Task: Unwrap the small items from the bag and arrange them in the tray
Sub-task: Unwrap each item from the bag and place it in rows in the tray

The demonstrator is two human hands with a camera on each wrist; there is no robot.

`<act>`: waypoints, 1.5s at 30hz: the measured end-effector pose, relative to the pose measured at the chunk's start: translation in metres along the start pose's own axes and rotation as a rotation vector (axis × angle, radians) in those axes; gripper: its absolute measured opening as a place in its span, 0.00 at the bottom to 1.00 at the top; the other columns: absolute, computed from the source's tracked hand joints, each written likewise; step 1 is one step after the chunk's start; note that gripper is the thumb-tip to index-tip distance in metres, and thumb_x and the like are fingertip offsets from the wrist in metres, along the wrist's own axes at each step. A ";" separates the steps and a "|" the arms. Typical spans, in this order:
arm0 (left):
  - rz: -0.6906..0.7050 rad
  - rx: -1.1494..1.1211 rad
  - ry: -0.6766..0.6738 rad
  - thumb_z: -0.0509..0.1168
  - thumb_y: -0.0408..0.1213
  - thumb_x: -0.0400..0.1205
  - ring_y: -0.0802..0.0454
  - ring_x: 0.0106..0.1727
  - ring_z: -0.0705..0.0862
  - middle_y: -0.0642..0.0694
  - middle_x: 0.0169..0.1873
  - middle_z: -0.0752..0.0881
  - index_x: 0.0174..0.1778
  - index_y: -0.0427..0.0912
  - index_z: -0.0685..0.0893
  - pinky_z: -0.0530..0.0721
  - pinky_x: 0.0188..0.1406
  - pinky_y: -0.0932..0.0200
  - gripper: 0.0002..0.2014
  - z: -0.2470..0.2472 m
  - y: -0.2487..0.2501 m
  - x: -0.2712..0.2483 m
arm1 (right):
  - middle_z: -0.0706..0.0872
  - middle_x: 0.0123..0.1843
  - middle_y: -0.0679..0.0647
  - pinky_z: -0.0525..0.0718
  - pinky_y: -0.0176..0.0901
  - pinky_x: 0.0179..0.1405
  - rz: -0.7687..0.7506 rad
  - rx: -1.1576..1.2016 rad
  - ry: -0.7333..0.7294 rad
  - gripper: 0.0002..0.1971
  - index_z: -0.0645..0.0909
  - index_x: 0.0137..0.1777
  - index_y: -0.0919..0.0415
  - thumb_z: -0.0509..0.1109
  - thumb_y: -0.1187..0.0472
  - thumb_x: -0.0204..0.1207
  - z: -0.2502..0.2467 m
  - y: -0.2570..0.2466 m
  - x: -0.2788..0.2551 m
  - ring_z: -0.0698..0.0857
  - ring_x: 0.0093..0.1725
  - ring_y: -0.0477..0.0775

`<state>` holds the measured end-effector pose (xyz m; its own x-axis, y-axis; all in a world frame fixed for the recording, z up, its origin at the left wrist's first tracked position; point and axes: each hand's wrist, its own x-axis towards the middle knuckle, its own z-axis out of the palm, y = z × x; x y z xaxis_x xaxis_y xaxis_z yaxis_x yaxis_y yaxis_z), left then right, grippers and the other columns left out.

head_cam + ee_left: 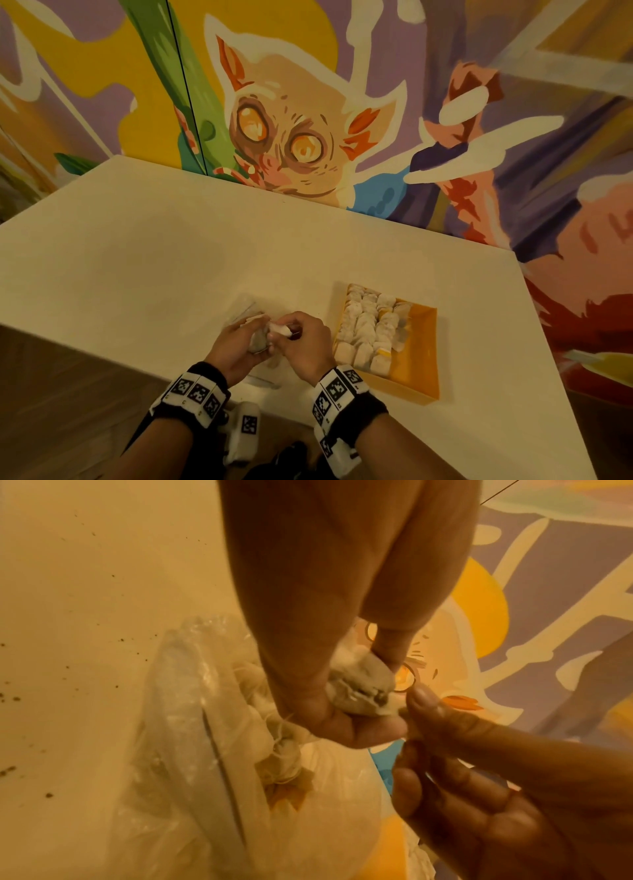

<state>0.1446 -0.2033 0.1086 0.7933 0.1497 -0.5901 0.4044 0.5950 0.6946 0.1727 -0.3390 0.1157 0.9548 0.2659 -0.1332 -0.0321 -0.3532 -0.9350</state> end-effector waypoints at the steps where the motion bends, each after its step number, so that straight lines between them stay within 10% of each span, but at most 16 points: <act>1: 0.000 -0.004 0.017 0.66 0.32 0.83 0.46 0.42 0.83 0.38 0.47 0.85 0.54 0.36 0.84 0.84 0.37 0.53 0.07 -0.001 0.001 0.001 | 0.88 0.43 0.45 0.80 0.22 0.38 0.000 -0.003 0.012 0.10 0.88 0.50 0.54 0.81 0.60 0.69 -0.001 0.000 0.000 0.85 0.41 0.37; 9: -0.008 -0.117 0.136 0.65 0.31 0.83 0.45 0.43 0.82 0.40 0.45 0.84 0.55 0.36 0.83 0.83 0.37 0.54 0.07 -0.004 0.006 0.005 | 0.91 0.44 0.45 0.84 0.32 0.43 -0.119 0.005 -0.006 0.06 0.90 0.48 0.53 0.77 0.56 0.72 -0.011 -0.006 -0.001 0.87 0.41 0.40; 16: -0.129 -0.231 -0.087 0.64 0.48 0.80 0.50 0.32 0.81 0.47 0.36 0.81 0.43 0.43 0.81 0.81 0.27 0.62 0.12 -0.004 0.010 0.003 | 0.91 0.49 0.42 0.89 0.57 0.47 -0.075 0.005 -0.013 0.09 0.89 0.47 0.41 0.71 0.58 0.78 -0.024 0.000 0.005 0.90 0.43 0.49; 23: -0.056 0.032 0.042 0.67 0.46 0.81 0.51 0.26 0.72 0.48 0.29 0.76 0.34 0.45 0.76 0.66 0.22 0.61 0.14 0.003 0.010 0.002 | 0.84 0.32 0.43 0.89 0.44 0.41 -0.070 0.043 0.060 0.10 0.86 0.41 0.45 0.83 0.58 0.66 -0.034 0.003 0.006 0.84 0.34 0.43; 29: 0.216 0.487 -0.053 0.67 0.41 0.84 0.49 0.27 0.65 0.42 0.28 0.71 0.47 0.41 0.87 0.59 0.25 0.60 0.08 0.016 0.021 -0.018 | 0.88 0.37 0.40 0.81 0.27 0.44 -0.104 -0.031 0.058 0.02 0.91 0.45 0.54 0.78 0.59 0.73 -0.041 0.001 0.005 0.86 0.40 0.39; 33: 0.377 0.781 -0.166 0.74 0.43 0.78 0.53 0.21 0.72 0.47 0.26 0.80 0.49 0.52 0.91 0.68 0.24 0.63 0.05 0.022 0.026 -0.029 | 0.88 0.39 0.40 0.80 0.26 0.43 -0.111 -0.039 0.034 0.04 0.91 0.47 0.54 0.75 0.61 0.77 -0.045 0.001 0.001 0.85 0.41 0.38; 37: 0.542 1.002 -0.120 0.73 0.42 0.78 0.63 0.38 0.86 0.58 0.35 0.90 0.41 0.53 0.92 0.82 0.46 0.60 0.02 0.028 0.027 -0.023 | 0.86 0.34 0.39 0.81 0.28 0.40 -0.130 0.000 0.070 0.03 0.90 0.44 0.51 0.76 0.61 0.75 -0.051 0.002 -0.005 0.84 0.37 0.37; 45: 0.595 0.893 -0.136 0.73 0.38 0.79 0.59 0.33 0.83 0.49 0.36 0.90 0.40 0.46 0.90 0.78 0.32 0.72 0.03 0.050 0.018 -0.018 | 0.86 0.34 0.43 0.78 0.35 0.30 -0.073 0.022 0.028 0.08 0.84 0.39 0.44 0.77 0.59 0.74 -0.072 0.007 -0.011 0.82 0.31 0.41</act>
<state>0.1604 -0.2344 0.1522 0.9937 0.1025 -0.0462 0.0789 -0.3428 0.9361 0.1831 -0.4091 0.1339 0.9626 0.2650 -0.0559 0.0313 -0.3137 -0.9490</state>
